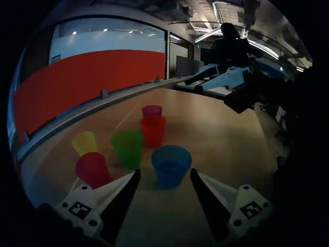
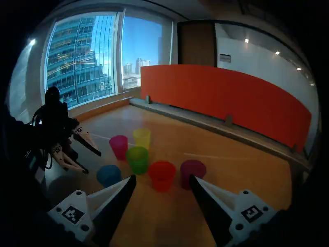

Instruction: Pour water

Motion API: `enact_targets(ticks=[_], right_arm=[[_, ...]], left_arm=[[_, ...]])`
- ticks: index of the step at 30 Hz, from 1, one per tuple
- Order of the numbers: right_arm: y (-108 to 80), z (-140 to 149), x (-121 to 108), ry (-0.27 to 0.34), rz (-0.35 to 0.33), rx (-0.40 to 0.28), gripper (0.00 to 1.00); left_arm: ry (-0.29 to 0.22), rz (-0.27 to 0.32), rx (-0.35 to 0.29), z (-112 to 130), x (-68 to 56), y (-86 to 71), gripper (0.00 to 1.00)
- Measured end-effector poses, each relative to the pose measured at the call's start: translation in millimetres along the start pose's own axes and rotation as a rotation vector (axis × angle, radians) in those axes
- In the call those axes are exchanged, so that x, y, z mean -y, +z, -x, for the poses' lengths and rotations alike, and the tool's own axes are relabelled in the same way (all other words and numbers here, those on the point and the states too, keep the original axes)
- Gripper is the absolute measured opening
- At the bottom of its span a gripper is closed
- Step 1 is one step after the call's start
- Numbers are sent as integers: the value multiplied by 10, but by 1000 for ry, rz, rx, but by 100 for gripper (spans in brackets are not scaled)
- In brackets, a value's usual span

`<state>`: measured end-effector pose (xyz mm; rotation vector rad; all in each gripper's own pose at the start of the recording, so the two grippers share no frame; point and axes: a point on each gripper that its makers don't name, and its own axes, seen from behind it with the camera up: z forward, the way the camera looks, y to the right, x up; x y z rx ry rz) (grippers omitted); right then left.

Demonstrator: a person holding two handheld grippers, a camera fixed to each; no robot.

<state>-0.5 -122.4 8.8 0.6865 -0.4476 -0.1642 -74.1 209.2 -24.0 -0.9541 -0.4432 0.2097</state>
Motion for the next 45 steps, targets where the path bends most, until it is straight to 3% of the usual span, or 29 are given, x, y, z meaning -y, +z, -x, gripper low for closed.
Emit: enact_targets(ticks=[18,45], right_arm=[[105,52,-81,23,-4,12,100],[199,76,-120,29,-14,19,100]], left_arm=[[17,33,59,155,-60,334,90],[37,63,80,143,-133,707,90]])
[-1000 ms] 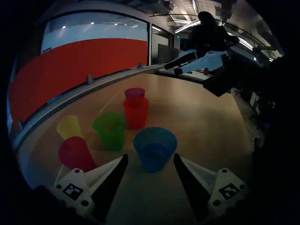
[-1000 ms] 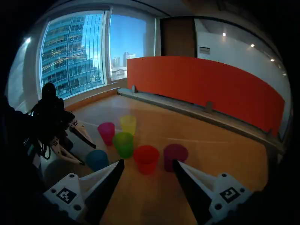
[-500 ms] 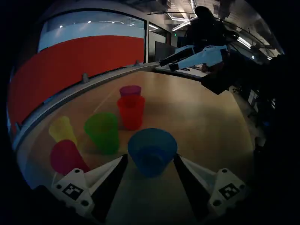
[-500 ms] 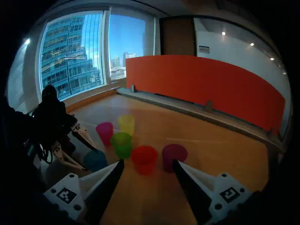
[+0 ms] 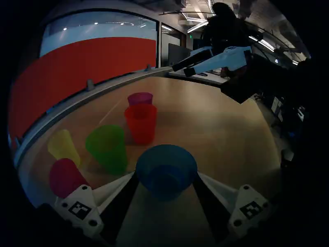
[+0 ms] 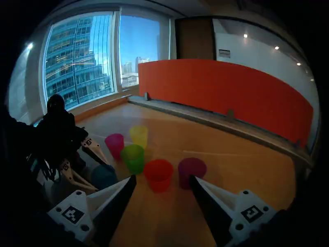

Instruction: Pour water

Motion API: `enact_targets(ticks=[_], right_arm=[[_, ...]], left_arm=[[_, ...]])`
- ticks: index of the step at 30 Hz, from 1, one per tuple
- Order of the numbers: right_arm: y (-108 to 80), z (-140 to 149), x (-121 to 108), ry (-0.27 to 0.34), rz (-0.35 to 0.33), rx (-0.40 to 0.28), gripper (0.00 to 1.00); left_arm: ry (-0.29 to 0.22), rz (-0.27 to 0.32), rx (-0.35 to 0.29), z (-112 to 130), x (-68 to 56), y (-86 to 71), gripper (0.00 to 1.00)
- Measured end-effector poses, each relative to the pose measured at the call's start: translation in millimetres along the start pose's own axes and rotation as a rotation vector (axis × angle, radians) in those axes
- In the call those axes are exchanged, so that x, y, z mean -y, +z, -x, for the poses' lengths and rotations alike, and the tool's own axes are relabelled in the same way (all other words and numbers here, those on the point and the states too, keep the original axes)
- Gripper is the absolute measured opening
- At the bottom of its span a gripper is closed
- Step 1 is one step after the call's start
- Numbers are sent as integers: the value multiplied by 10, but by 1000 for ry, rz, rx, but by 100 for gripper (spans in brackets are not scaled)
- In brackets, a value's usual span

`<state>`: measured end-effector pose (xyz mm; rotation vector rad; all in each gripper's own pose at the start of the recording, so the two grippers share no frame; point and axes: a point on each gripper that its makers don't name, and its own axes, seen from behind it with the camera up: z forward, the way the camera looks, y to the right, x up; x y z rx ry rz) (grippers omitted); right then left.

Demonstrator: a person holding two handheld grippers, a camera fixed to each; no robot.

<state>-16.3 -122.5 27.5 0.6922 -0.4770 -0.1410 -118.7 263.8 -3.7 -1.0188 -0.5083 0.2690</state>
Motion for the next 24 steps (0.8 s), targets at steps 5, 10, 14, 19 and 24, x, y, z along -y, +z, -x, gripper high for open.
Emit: enact_targets(ticks=[5,10,14,19,24], right_arm=[[5,12,-11,2,-1,2,100],[12,21,-9,2,-3,1,100],[14,25,-5,4,-5,2,100],[21,26,-13,3,-5,2,100],[15,9,-4,5,-8,-2,100]], left_arm=[[3,6,0,-4,-27,25,90],[3,-3,-1,-11,-13,48,90],[0,1,-3,-19,-23,55,86],[13,-1,-4,-19,-33,47,85],[26,-4,-1,-13,-39,28,85]])
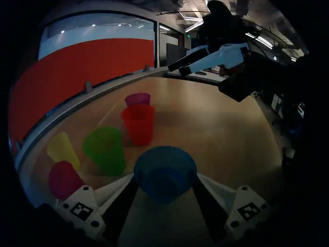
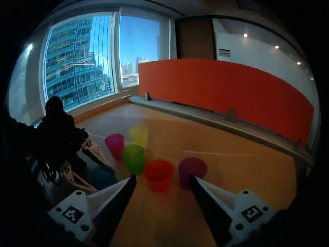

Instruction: Pour water

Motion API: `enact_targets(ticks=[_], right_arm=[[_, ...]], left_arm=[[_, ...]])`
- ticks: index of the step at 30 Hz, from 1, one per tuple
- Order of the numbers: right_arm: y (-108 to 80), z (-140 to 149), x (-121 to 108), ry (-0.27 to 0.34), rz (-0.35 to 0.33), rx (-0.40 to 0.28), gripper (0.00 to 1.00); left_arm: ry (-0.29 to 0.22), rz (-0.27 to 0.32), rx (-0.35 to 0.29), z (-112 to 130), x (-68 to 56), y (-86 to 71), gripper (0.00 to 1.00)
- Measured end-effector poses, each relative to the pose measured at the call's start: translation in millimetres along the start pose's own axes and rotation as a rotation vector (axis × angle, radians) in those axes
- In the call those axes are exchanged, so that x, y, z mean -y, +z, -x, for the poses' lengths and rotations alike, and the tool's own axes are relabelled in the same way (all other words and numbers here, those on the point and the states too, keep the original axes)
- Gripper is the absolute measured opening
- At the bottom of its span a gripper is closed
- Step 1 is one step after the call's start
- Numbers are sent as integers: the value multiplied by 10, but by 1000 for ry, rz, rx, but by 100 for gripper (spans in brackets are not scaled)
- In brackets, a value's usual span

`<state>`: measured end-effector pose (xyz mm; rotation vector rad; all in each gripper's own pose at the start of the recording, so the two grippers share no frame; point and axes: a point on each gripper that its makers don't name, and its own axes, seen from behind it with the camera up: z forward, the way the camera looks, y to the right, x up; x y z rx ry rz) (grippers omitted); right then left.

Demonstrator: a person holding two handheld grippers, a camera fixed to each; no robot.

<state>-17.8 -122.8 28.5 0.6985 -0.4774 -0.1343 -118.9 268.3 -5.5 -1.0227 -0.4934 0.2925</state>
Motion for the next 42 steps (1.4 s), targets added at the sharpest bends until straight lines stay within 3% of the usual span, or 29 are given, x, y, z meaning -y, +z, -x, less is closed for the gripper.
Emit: enact_targets(ticks=[20,42], right_arm=[[38,-73,58,-14,-11,-5,100],[100,-154,90,-22,-19,-19,100]], left_arm=[[-24,-60,-71,-196,206,-258,85],[-36,-147,-207,-643,441,-615,85]])
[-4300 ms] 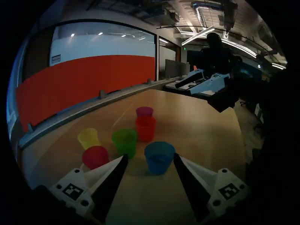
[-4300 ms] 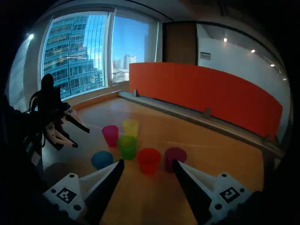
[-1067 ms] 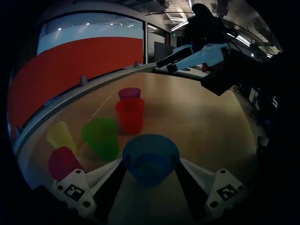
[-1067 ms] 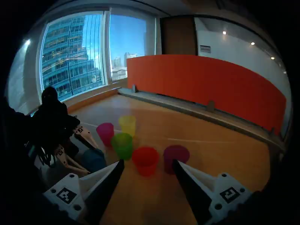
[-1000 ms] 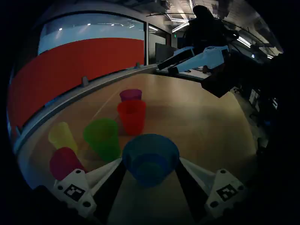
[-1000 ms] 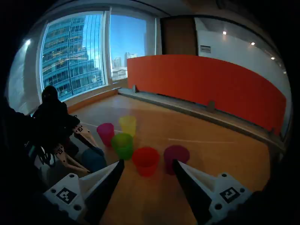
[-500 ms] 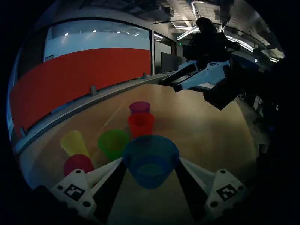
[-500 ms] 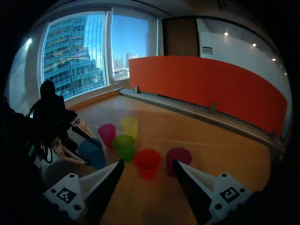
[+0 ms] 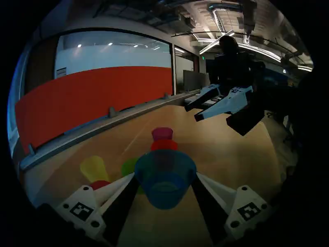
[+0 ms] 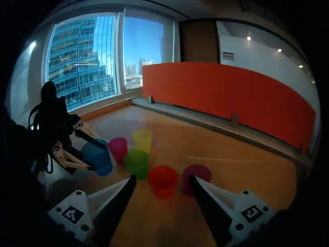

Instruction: Pour water

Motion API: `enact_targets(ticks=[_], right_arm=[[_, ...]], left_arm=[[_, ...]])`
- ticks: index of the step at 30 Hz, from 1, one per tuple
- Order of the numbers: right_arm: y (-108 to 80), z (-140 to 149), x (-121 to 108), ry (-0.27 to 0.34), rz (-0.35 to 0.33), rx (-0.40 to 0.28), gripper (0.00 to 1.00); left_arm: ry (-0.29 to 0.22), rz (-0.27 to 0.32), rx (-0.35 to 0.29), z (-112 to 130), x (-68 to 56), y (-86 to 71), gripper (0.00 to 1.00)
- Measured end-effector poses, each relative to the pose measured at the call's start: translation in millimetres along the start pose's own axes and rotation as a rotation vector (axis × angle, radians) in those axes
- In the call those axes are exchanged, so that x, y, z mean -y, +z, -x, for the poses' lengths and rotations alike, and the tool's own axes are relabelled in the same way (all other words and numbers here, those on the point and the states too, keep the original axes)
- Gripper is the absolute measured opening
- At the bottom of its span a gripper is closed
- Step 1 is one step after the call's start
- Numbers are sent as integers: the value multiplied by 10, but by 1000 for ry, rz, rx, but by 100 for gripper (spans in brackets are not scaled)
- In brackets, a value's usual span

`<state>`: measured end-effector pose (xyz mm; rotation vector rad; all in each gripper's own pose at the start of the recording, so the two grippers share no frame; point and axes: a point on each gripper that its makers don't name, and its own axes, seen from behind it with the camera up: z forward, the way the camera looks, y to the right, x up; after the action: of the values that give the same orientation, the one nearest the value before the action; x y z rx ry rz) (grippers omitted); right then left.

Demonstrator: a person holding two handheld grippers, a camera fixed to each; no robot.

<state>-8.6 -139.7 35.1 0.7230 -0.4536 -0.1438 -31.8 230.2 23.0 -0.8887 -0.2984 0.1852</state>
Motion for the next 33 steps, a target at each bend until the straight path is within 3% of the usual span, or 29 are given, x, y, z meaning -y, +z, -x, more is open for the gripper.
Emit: enact_targets(ticks=[33], right_arm=[[66,60,44,-21,-25,11,100]], left_arm=[[-25,-135,-162,-627,447,-394,85]])
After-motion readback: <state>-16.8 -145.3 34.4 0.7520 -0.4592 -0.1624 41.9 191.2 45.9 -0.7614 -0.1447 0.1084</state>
